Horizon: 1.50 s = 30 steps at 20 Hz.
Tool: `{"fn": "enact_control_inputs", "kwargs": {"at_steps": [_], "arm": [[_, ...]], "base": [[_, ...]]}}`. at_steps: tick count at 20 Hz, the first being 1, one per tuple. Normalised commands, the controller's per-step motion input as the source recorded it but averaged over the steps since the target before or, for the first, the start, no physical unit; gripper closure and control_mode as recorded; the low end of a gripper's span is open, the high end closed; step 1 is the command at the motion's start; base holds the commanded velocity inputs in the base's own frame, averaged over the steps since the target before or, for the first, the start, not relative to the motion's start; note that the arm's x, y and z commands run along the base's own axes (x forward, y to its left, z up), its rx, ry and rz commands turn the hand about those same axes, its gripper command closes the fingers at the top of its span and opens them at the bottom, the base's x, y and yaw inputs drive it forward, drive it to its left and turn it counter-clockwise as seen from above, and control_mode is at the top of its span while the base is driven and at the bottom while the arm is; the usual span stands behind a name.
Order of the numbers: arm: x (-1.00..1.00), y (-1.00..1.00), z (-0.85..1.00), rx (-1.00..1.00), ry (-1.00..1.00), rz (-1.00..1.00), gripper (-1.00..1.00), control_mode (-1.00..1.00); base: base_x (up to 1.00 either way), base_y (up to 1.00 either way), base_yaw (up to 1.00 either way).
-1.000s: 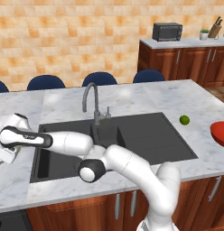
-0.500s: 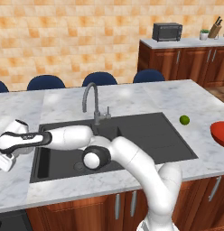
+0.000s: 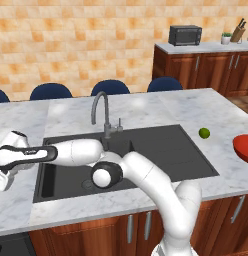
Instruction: Remove the lemon wedge and lime from the sink. Then move the bowl and cup from the counter to the sink for washing.
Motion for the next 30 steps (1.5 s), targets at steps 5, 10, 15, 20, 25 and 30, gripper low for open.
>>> {"fn": "enact_control_inputs", "kwargs": {"at_steps": [5,10,15,20,25,30], "arm": [[0.00,-0.04,0.02,-0.19,0.15,-0.06,1.00,-1.00],[0.00,-0.11,0.00,-0.21,0.18,-0.08,1.00,-1.00],[0.00,-0.14,0.08,-0.18,0.13,-0.07,1.00,-1.00],[-0.17,-0.19,0.43,-0.07,0.00,0.00,1.00,-1.00],[-0.27,-0.35,0.44,-0.03,0.00,0.00,1.00,-1.00],[-0.33,-0.45,0.39,0.00,0.00,0.00,1.00,-1.00]], "base": [[0.00,0.00,0.00],[0.00,0.00,0.00],[0.00,0.00,0.00],[0.00,0.00,0.00],[0.00,0.00,0.00],[0.00,0.00,0.00]]}}
